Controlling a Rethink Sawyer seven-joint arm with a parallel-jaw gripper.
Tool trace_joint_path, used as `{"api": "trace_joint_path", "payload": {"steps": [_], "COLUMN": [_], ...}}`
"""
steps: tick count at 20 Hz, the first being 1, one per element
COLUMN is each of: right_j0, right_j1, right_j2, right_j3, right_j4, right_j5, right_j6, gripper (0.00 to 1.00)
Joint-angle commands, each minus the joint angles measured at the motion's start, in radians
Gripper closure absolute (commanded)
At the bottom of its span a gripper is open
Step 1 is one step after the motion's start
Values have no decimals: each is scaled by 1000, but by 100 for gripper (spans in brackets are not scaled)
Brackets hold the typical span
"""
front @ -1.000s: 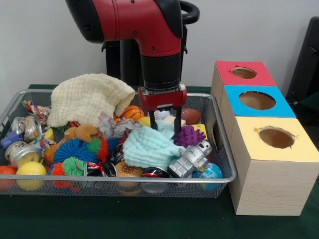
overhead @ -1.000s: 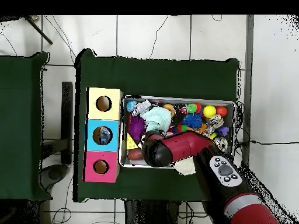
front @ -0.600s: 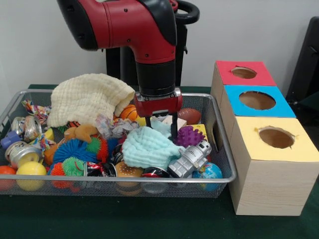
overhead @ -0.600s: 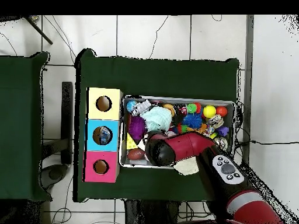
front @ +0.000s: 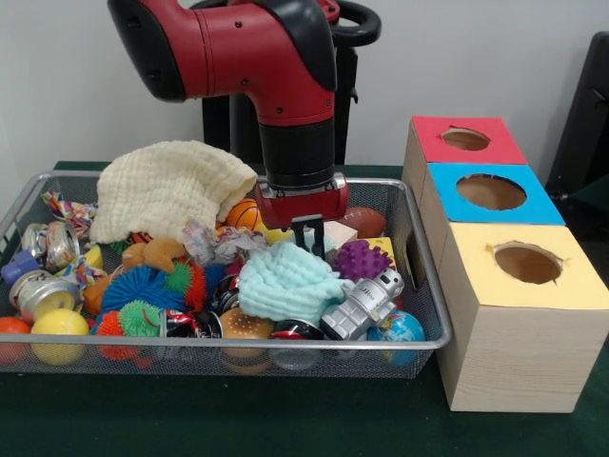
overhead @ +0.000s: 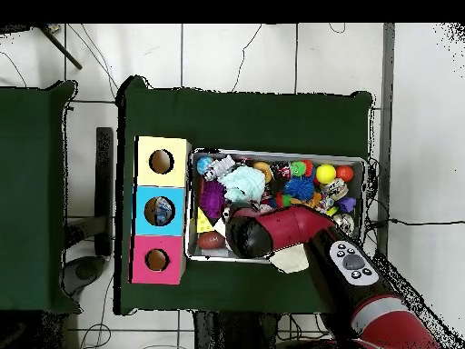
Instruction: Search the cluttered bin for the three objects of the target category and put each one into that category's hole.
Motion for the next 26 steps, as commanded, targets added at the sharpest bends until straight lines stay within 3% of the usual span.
{"api": "trace_joint_path", "payload": {"steps": [1,6,11,14,19,26], "right_j0": [4,5,-47,-107,-206,-320], "right_j1": [49,39,-178,-264,-309,-293], "right_j2": [-31,-34,-18,21,92,144], "right_j3": [-51,-36,155,232,273,289], "right_j4": [-19,-23,34,89,134,88], "right_j5": [16,10,117,202,299,325], "right_j6": [42,42,11,-42,-145,-203], "gripper": [100,100,100,100,100,100]}}
